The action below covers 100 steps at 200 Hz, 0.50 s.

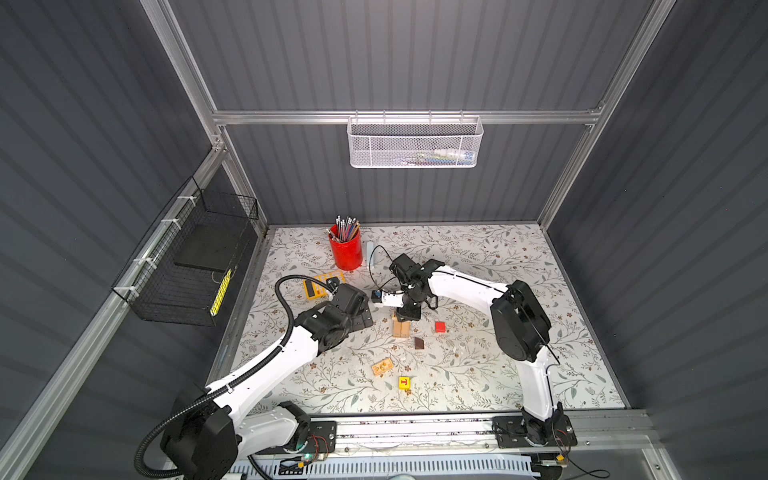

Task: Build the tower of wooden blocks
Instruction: 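Lower the ox picture tile against the block group and open the right gripper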

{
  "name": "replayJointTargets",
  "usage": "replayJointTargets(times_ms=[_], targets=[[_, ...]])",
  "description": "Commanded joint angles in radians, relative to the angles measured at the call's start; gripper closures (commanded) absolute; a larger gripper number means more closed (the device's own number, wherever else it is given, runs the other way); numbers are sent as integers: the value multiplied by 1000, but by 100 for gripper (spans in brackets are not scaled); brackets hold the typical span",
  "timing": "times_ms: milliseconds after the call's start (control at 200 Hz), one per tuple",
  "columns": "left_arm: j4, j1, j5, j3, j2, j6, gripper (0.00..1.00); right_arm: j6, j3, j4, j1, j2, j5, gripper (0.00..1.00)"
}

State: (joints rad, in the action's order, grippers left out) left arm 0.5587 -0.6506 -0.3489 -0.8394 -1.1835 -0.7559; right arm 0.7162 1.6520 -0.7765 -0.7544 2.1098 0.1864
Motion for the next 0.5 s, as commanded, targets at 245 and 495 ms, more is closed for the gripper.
replayJointTargets(times_ms=[245, 495], targets=[[30, 6, -25, -8, 14, -10, 1, 7, -11, -28, -5, 9, 11, 64], [29, 7, -28, -15, 14, -4, 1, -21, -8, -16, -5, -47, 39, 50]])
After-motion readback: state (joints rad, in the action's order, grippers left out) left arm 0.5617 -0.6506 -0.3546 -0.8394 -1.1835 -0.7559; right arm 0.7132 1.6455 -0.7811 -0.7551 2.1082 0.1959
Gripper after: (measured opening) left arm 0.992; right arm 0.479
